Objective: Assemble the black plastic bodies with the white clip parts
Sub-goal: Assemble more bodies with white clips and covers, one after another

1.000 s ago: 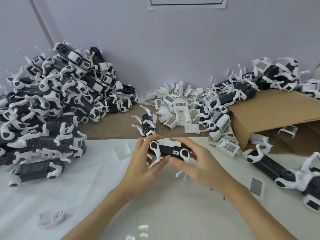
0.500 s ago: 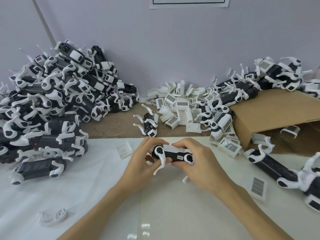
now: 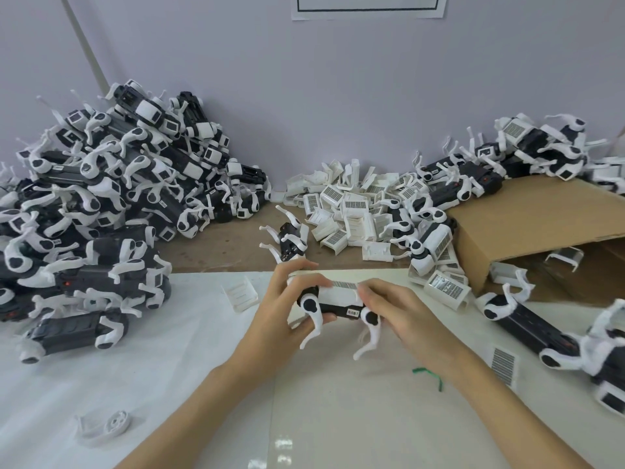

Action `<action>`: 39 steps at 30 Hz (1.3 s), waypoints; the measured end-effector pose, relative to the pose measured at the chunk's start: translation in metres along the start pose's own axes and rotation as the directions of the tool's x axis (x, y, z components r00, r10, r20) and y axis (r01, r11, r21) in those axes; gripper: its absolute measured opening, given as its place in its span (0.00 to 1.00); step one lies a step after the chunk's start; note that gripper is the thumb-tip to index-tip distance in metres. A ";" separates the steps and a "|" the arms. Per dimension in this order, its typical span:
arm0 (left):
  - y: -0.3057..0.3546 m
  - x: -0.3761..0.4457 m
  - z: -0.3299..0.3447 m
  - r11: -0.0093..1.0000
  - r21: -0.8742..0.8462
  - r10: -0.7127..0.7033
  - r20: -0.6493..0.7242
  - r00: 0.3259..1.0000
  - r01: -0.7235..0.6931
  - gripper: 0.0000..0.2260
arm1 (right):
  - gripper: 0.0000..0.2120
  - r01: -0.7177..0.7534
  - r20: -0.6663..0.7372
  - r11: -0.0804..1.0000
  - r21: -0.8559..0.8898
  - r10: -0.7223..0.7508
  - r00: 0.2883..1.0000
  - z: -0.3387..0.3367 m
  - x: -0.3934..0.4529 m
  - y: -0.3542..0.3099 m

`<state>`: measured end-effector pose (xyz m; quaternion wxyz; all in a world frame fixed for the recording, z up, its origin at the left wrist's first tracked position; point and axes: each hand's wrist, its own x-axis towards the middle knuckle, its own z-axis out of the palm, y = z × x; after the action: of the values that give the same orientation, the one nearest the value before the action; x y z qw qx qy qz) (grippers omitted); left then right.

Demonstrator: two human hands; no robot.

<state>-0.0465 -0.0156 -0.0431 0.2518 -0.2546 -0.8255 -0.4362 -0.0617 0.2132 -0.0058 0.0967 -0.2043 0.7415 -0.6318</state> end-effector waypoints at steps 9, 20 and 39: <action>0.006 0.005 -0.009 0.744 -0.477 -0.488 0.093 0.868 0.469 0.15 | 0.12 0.280 -0.133 0.905 -0.321 -0.336 0.933 0.008 0.004 0.015; 0.005 0.001 -0.015 0.764 -0.453 -0.362 0.288 0.886 0.460 0.26 | 0.11 0.105 -0.072 0.834 -0.542 -0.170 0.983 0.009 0.003 0.019; 0.010 0.001 -0.012 0.853 -0.368 -0.334 0.156 0.929 0.369 0.19 | 0.14 0.211 -0.040 0.755 -0.621 -0.300 0.953 0.020 0.000 0.019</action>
<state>-0.0391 -0.0207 -0.0307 0.0758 -0.1631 -0.7642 -0.6194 -0.0567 0.1977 -0.0282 -0.1128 -0.2800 0.8750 -0.3785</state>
